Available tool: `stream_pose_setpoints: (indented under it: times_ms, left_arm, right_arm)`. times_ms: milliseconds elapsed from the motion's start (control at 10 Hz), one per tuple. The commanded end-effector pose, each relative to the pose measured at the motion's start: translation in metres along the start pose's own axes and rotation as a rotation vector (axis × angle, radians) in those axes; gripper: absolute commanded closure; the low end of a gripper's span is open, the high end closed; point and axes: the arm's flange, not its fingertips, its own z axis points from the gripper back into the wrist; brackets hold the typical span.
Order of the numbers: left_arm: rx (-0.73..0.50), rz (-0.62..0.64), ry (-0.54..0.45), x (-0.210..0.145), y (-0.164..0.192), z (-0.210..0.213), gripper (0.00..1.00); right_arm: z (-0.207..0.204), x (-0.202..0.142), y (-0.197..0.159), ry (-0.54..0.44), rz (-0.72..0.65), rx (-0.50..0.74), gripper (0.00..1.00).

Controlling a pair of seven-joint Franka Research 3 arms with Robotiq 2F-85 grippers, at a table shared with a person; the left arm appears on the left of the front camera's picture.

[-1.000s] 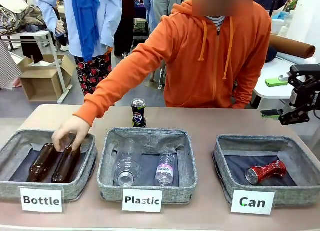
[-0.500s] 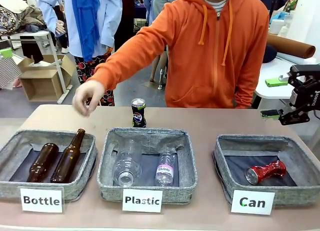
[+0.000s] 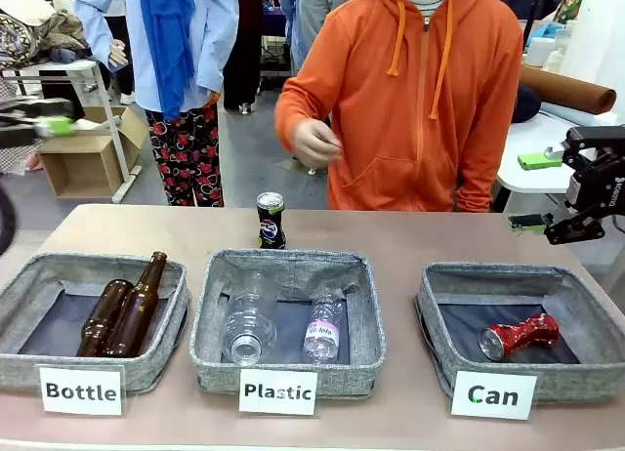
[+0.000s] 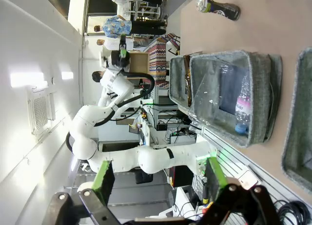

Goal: Sort the can waste into the basket.
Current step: Pick up the can waste from the table and place it in the right Fabric basket.

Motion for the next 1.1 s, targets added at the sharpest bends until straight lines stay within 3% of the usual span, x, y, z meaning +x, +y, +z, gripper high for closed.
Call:
stream_pose_setpoints:
  times_ms: [0,200,400,700,1000]
  left_arm:
    - [-0.106,0.009,0.275,-0.004,0.027,-0.063,0.12]
    - [-0.076,-0.029,0.470,-0.031,0.033,-0.122,0.12]
    - [-0.107,-0.070,0.579,-0.068,0.028,-0.181,0.12]
    - [-0.184,-0.104,0.600,-0.113,0.011,-0.255,0.12]
    - [-0.142,-0.167,0.557,-0.135,-0.001,-0.301,0.12]
  right_arm:
    - [0.000,-0.001,0.004,0.002,-0.014,0.000,0.00]
    - [0.000,-0.001,0.004,0.002,-0.014,0.000,0.00]
    - [0.000,-0.001,0.004,0.002,-0.014,0.000,0.00]
    - [0.000,-0.001,0.004,0.002,-0.014,0.000,0.00]
    - [0.000,-0.001,0.004,0.002,-0.014,0.000,0.00]
